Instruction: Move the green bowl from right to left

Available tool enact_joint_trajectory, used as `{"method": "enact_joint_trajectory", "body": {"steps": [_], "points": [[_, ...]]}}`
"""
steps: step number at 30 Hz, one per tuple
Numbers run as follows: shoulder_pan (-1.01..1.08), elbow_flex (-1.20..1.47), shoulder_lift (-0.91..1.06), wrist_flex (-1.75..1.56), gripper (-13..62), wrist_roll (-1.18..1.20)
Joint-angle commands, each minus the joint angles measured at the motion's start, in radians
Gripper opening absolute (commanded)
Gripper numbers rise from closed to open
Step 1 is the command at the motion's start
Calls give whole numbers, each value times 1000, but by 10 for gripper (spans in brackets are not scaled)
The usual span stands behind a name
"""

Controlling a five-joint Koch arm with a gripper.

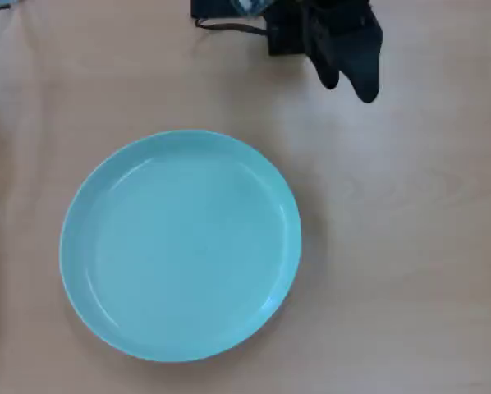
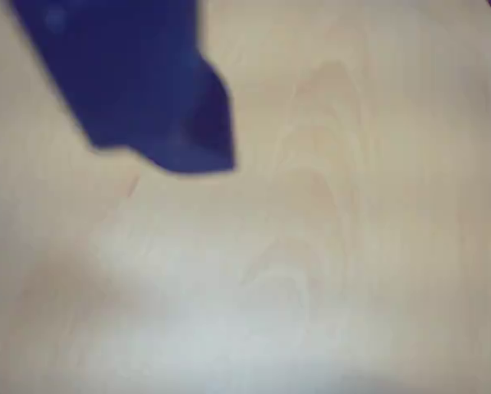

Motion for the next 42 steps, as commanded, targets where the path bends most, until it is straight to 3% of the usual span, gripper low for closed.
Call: {"method": "enact_joint_trajectory", "body": {"steps": [1,7,16,28,42], "points": [[2,-43,29,-29,511,31],[101,-44,74,-28,511,184],[379,-51,71,-26,511,189],[601,-29,63,-14,512,304],[672,-124,-310,92,512,399]]}}
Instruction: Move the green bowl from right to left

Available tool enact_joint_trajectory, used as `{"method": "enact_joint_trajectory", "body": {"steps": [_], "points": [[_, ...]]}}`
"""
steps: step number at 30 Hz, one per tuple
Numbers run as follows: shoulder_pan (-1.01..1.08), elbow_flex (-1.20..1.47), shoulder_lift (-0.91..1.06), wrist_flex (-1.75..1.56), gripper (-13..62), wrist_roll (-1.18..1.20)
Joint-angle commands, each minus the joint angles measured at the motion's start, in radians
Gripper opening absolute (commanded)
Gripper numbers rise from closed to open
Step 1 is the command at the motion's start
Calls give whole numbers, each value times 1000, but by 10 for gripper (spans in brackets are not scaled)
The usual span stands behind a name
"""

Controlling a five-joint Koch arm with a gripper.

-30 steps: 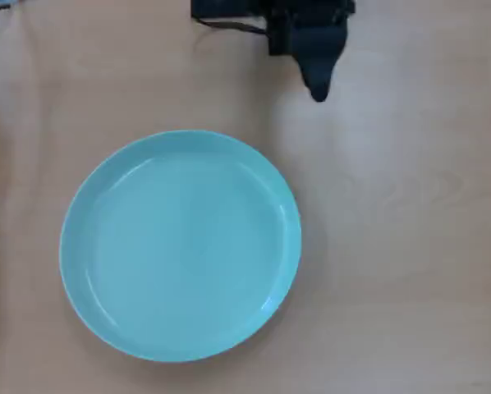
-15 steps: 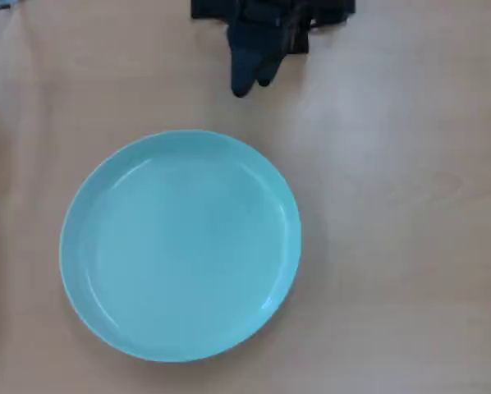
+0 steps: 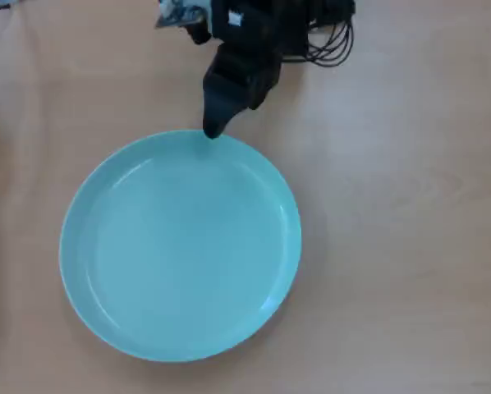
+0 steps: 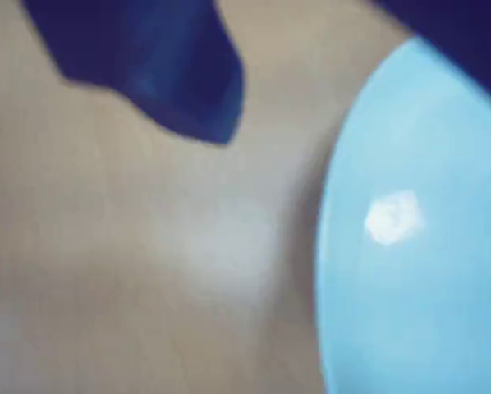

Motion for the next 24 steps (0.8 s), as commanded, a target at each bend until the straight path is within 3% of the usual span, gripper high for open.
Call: {"method": "enact_joint_trajectory", "body": {"steps": [1,8,24], "points": [[8,-144,-43,94,512,6],[2,-255,-225,163,512,9],[-54,-259,-417,94,512,6]]}}
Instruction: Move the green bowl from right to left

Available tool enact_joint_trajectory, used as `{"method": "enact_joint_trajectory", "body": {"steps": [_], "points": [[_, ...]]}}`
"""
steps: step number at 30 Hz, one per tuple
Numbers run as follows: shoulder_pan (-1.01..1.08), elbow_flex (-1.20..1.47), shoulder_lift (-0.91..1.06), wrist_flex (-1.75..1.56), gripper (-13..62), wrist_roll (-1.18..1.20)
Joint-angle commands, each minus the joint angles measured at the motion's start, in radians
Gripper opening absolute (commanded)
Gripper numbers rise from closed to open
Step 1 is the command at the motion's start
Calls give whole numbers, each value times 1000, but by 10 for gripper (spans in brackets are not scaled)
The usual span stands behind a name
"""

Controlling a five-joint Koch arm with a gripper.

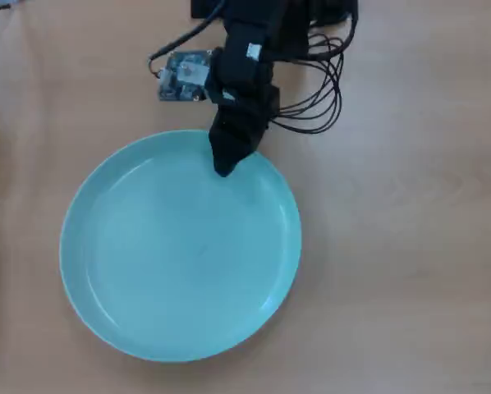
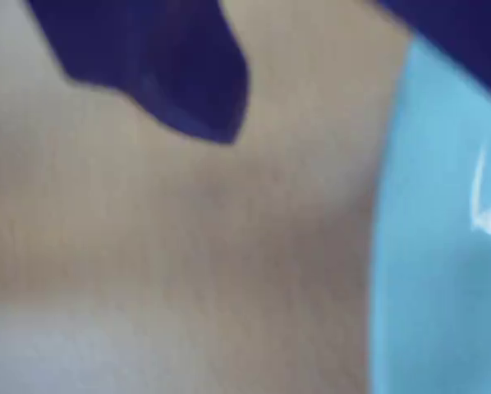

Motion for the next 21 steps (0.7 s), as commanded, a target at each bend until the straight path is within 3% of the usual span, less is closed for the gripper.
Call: {"method": "enact_joint_trajectory", "body": {"steps": [1,21], "points": [[-5,-80,2,-38,512,6],[29,-75,-67,-132,508,-3]]}}
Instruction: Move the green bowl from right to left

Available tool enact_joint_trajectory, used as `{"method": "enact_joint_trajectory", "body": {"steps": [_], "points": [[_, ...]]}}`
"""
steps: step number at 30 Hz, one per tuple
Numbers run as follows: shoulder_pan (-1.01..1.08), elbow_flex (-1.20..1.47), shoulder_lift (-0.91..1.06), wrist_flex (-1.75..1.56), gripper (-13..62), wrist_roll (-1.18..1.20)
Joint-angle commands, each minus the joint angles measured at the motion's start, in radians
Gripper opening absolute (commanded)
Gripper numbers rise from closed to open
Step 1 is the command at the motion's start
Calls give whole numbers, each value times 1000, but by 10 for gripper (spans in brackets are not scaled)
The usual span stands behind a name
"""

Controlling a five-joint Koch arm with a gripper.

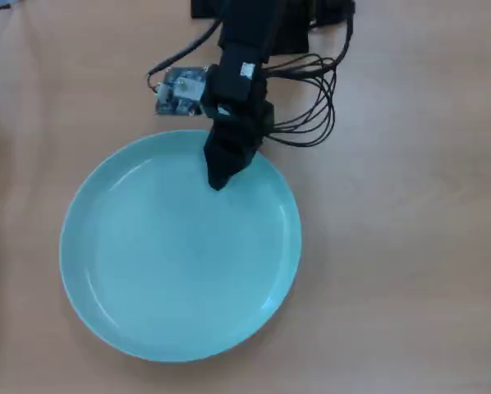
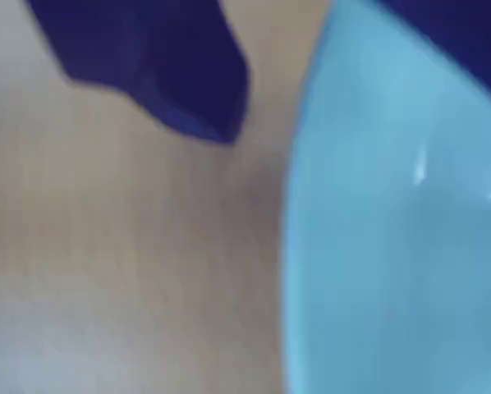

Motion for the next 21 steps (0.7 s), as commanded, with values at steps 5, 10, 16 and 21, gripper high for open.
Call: {"method": "enact_joint_trajectory", "body": {"steps": [5,10,16,21], "points": [[6,-80,2,-20,502,-5],[6,-86,-2,-20,372,-5],[6,-86,-3,-34,105,-5],[5,-83,-21,-63,-83,-5]]}}
